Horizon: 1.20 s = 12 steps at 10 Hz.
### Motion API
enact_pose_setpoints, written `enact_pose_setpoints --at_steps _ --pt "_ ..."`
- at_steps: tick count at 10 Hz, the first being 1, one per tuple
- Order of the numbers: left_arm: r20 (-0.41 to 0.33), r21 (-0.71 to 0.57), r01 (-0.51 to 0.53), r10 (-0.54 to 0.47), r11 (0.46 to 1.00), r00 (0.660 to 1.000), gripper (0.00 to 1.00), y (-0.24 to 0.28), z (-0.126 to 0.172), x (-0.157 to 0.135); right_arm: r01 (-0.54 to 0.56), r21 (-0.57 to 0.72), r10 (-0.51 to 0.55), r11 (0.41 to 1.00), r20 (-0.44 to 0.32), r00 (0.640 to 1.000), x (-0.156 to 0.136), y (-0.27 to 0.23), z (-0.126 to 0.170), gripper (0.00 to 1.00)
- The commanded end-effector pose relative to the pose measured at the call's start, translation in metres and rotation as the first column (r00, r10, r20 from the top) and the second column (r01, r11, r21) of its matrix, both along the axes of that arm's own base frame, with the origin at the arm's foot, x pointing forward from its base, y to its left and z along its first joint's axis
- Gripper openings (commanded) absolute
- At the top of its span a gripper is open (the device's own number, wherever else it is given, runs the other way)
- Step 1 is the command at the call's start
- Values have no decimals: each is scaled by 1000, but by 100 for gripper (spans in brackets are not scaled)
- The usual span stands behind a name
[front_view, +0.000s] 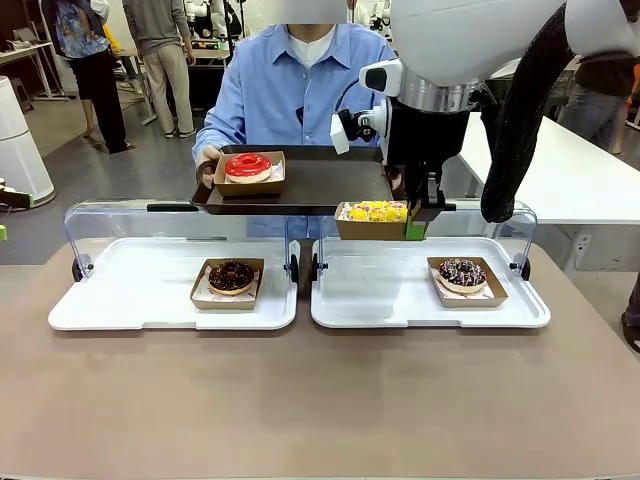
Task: Provide the desired donut to the person.
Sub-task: Place the picked Paper togo box onto the Handle tray extended by the person.
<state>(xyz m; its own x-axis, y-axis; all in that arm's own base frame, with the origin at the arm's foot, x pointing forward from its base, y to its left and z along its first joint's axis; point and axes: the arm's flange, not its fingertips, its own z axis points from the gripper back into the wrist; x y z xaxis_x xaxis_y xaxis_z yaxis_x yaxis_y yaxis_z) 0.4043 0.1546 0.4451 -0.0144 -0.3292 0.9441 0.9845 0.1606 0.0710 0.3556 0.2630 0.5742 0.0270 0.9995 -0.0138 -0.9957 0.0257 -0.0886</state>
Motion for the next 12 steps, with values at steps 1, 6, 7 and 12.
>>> enact_pose_setpoints --at_steps 1,6,7,12 --pt "7 -5 -3 3 1000 1000 100 1 1 -1 -69 22 67 997 67 995 -21 19 26 1" --pt "7 -5 -3 3 1000 1000 100 1 1 -1 -150 19 143 989 204 969 18 49 96 1" --pt "7 -5 -3 3 1000 1000 100 1 1 -1 -155 28 147 987 200 969 38 51 95 1" --pt "7 -5 -3 3 1000 1000 100 1 1 -1 -263 46 251 964 184 950 117 39 52 1"
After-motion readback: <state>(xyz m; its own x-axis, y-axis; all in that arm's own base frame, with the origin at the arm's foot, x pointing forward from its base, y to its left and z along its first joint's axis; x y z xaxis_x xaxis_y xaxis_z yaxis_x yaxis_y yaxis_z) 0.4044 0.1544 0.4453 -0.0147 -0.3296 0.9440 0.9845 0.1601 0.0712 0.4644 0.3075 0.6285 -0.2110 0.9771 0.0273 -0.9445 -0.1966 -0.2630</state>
